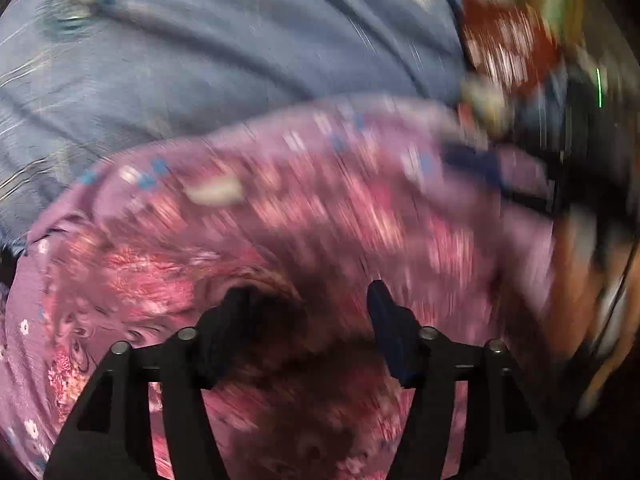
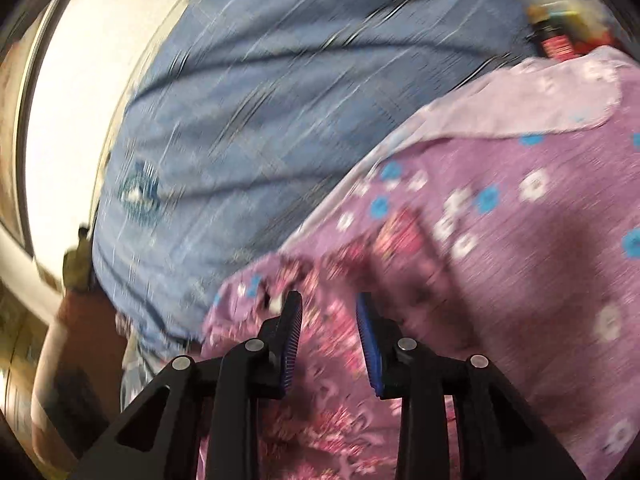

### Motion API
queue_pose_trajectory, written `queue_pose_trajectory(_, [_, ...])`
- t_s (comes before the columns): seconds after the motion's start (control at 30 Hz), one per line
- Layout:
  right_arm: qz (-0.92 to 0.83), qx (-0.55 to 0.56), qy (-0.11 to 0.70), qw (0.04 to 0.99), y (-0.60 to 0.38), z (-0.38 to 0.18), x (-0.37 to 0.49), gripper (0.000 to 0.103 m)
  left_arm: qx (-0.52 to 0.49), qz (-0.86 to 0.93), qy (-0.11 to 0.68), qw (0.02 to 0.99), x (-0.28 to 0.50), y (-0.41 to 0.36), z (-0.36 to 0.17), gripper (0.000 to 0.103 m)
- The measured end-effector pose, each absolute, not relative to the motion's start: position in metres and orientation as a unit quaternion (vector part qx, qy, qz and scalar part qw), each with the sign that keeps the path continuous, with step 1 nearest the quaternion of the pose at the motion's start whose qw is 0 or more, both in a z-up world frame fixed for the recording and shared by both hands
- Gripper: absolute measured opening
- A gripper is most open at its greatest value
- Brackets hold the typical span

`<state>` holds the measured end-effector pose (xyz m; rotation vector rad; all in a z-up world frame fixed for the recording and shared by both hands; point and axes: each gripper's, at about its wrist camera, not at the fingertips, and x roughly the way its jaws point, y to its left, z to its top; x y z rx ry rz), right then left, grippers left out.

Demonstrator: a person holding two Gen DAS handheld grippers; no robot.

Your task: Fold small clothes

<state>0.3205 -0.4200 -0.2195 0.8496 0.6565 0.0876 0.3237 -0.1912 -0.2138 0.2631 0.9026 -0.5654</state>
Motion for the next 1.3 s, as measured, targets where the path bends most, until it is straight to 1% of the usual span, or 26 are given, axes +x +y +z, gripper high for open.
queue_pose_trajectory(0.07, [0.041,0.414,0.308,0.855,-0.428,-0.218,0.321,0.046,0.168,-0.261,0.435,0.845,0.311,-0.192,-0.223,0.061])
queue_pose_trajectory(0.1, [0.045,0.419,0.309,0.853,-0.43,-0.219,0.321,0.048,0.182,-0.263,0.438,0.84,0.306,-0.188,-0.223,0.064])
queue_pose_trajectory(0.17, [0.054,0.418,0.318,0.849,-0.427,-0.219,0.325,0.049,0.187,-0.282,0.438,0.833,0.295,-0.169,-0.216,0.064])
queue_pose_trajectory(0.23, [0.065,0.404,0.329,0.851,-0.418,-0.218,0.329,0.049,0.163,-0.325,0.434,0.824,0.286,-0.144,-0.2,0.073])
queue_pose_trajectory(0.27, [0.073,0.388,0.338,0.854,-0.409,-0.216,0.333,0.049,0.154,-0.338,0.429,0.824,0.283,-0.131,-0.193,0.08])
queue_pose_trajectory(0.37, [0.093,0.347,0.354,0.864,-0.387,-0.211,0.336,0.049,0.119,-0.345,0.396,0.843,0.283,-0.089,-0.172,0.08])
queue_pose_trajectory(0.43, [0.117,0.322,0.361,0.867,-0.369,-0.206,0.337,0.049,0.064,-0.328,0.388,0.859,0.299,-0.05,-0.164,0.08])
queue_pose_trajectory(0.53, [0.166,0.257,0.369,0.878,-0.328,-0.196,0.336,0.049,-0.018,-0.24,0.41,0.88,0.336,-0.002,-0.175,0.08])
queue_pose_trajectory(0.6, [0.189,0.199,0.367,0.889,-0.296,-0.188,0.333,0.05,-0.058,-0.158,0.437,0.884,0.356,0.019,-0.195,0.08])
queue_pose_trajectory(0.63, [0.194,0.17,0.365,0.895,-0.281,-0.185,0.332,0.053,-0.067,-0.125,0.45,0.882,0.361,0.026,-0.205,0.08])
queue_pose_trajectory(0.67, [0.196,0.131,0.361,0.902,-0.263,-0.183,0.33,0.06,-0.074,-0.1,0.46,0.879,0.367,0.03,-0.214,0.08])
queue_pose_trajectory(0.73, [0.192,0.076,0.357,0.911,-0.239,-0.183,0.326,0.069,-0.081,-0.069,0.476,0.873,0.372,0.033,-0.229,0.08])
queue_pose_trajectory(0.87, [0.198,0.007,0.339,0.92,-0.192,-0.188,0.328,0.072,-0.056,-0.041,0.493,0.867,0.377,0.021,-0.242,0.08])
queue_pose_trajectory(0.93, [0.194,-0.021,0.335,0.922,-0.172,-0.195,0.334,0.072,-0.062,-0.042,0.502,0.862,0.376,0.018,-0.248,0.08])
queue_pose_trajectory(0.97, [0.182,-0.037,0.337,0.923,-0.164,-0.201,0.337,0.067,-0.065,-0.042,0.505,0.859,0.375,0.019,-0.25,0.08])
queue_pose_trajectory(1.0, [0.172,-0.048,0.344,0.922,-0.159,-0.208,0.343,0.058,-0.068,-0.043,0.507,0.858,0.375,0.019,-0.253,0.081])
queue_pose_trajectory(1.03, [0.16,-0.048,0.362,0.917,-0.157,-0.219,0.35,0.017,-0.069,-0.044,0.508,0.858,0.382,0.025,-0.258,0.081])
queue_pose_trajectory(1.07, [0.154,-0.038,0.383,0.91,-0.16,-0.228,0.356,0.007,-0.071,-0.046,0.508,0.857,0.381,0.027,-0.257,0.081])
queue_pose_trajectory(1.1, [0.147,-0.023,0.394,0.907,-0.167,-0.233,0.36,0.007,-0.074,-0.045,0.508,0.857,0.381,0.028,-0.256,0.08])
queue_pose_trajectory(1.13, [0.148,-0.004,0.383,0.912,-0.176,-0.231,0.36,0.007,-0.076,-0.043,0.506,0.858,0.38,0.028,-0.255,0.08])
queue_pose_trajectory(1.23, [0.121,0.065,0.335,0.932,-0.223,-0.202,0.351,0.007,-0.071,-0.038,0.486,0.87,0.378,0.024,-0.245,0.08])
queue_pose_trajectory(1.3, [0.094,0.137,0.302,0.939,-0.273,-0.183,0.344,0.007,-0.066,-0.045,0.47,0.879,0.375,0.018,-0.238,0.08])
